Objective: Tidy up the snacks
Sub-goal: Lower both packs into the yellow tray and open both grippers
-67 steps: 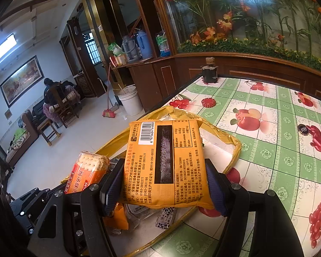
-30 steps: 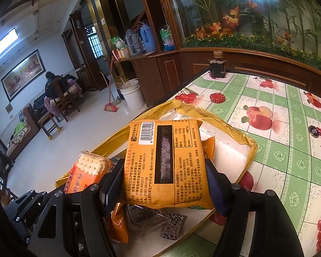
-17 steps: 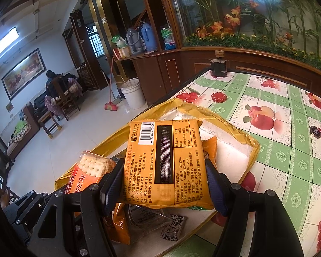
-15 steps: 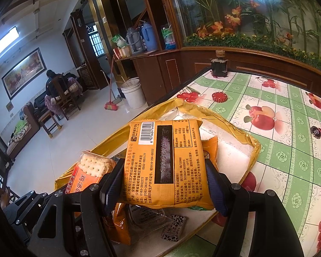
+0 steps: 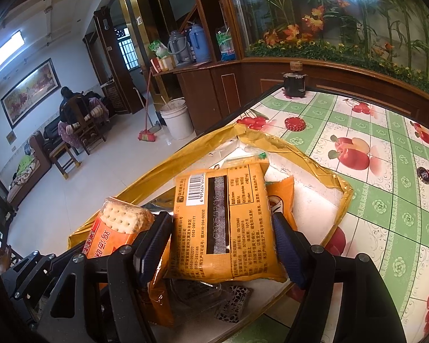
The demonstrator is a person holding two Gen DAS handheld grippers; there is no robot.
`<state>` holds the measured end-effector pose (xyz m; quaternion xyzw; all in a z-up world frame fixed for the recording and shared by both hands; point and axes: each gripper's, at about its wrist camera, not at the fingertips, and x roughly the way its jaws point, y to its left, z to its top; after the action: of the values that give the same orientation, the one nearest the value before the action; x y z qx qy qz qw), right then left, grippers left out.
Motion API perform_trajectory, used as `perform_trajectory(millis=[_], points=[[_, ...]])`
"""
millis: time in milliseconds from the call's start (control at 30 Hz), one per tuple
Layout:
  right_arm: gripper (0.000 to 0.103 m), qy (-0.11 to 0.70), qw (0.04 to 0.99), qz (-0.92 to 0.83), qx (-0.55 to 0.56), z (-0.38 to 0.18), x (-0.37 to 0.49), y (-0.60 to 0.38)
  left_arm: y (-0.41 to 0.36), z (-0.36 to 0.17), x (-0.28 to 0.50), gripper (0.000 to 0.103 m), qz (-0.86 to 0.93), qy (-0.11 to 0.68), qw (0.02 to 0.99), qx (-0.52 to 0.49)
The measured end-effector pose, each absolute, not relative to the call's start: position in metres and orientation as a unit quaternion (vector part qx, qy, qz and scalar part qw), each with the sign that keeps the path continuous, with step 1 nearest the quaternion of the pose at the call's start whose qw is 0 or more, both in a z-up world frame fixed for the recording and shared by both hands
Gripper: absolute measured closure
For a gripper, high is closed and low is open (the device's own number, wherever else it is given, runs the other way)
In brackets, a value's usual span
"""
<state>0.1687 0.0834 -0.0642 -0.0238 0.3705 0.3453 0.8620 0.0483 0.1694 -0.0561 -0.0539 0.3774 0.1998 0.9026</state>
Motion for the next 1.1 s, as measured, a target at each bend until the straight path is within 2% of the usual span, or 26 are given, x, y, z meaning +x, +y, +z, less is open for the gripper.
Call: perform_trajectory(millis=[733,1100], points=[[0.020,0.322,0.890,0.321,0.024,-0.010,0.120,0.004,0.149,-0.004,-0.001,0.019,0.207,0.302,0.930,-0.037],[0.019,0.326,0.898,0.293,0.030,-0.014,0.082,-0.056,0.130,0.008,-0.030,0.019,0.190,0.302,0.934,-0.035]])
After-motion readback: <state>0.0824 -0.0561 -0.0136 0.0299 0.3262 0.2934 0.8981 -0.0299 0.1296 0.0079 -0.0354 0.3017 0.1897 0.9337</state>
